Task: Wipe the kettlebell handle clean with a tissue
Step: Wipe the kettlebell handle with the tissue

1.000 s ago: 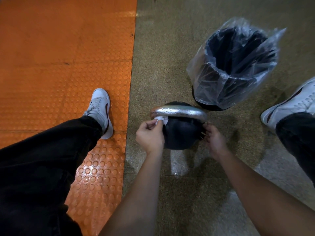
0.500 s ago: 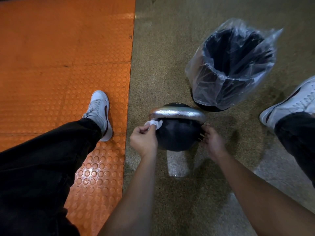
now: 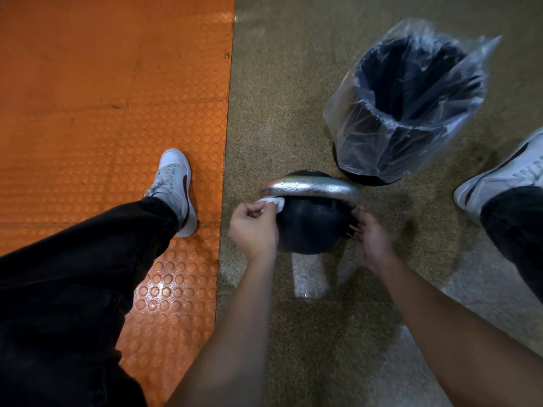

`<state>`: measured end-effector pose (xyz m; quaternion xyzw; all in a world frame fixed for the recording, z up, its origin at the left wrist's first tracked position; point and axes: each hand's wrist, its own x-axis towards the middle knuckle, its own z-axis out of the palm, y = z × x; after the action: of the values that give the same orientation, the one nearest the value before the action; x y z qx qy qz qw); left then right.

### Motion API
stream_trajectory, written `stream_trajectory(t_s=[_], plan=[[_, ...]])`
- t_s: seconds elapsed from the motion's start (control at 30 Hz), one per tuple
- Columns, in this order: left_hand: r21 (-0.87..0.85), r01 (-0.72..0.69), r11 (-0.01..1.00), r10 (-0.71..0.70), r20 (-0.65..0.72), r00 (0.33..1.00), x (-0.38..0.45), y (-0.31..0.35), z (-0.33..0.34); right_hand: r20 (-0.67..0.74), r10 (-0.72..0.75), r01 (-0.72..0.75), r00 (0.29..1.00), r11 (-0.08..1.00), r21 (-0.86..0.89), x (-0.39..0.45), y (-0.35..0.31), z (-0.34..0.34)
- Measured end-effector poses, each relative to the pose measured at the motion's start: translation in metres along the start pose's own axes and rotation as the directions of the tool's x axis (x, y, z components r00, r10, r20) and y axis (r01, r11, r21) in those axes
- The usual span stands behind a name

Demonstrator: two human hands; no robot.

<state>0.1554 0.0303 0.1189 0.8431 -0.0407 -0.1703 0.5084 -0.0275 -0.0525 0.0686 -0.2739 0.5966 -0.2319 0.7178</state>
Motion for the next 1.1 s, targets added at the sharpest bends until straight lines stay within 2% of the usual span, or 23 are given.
stream_trajectory(t_s=[0.07,0.23,0.37,0.5,0.6,0.73,0.87,1.1], plan=[[0.02,-0.046,0.999,0.046,0.03,0.998,-0.007,0.002,0.005,0.001,0.0,0.0,1.0,1.0,0.013,0.0,0.0,0.001],[0.001,0.016,1.0,-0.016,0.054,0.998,-0.002,0.003,0.01,0.007,0.017,-0.017,1.0,1.0,0.01,0.0,-0.002,0.0],[0.035,-0.046,0.998,0.045,0.033,0.998,0.002,-0.009,0.008,0.003,0.007,-0.007,1.0,1.0,-0.002,-0.001,-0.001,-0.001],[0.061,0.008,0.998,-0.01,0.045,0.999,0.001,-0.017,0.0,-0.006,0.02,-0.02,1.0,1.0,-0.008,0.0,0.001,-0.002],[0.069,-0.016,0.997,0.014,0.03,0.999,-0.001,-0.012,-0.005,-0.011,0.015,-0.015,1.0,1.0,-0.023,0.001,0.002,-0.003],[0.11,-0.115,0.987,0.105,0.09,0.99,0.0,0.004,-0.002,-0.017,0.02,-0.02,1.0,0.999,-0.031,0.002,0.001,-0.004],[0.095,-0.032,0.995,0.025,0.072,0.997,0.005,-0.006,-0.012,-0.016,0.024,-0.024,1.0,0.999,-0.024,0.0,0.003,-0.005],[0.141,-0.163,0.976,0.145,0.134,0.98,0.007,0.011,-0.007,-0.001,0.014,-0.015,1.0,1.0,-0.025,0.003,0.002,-0.006]])
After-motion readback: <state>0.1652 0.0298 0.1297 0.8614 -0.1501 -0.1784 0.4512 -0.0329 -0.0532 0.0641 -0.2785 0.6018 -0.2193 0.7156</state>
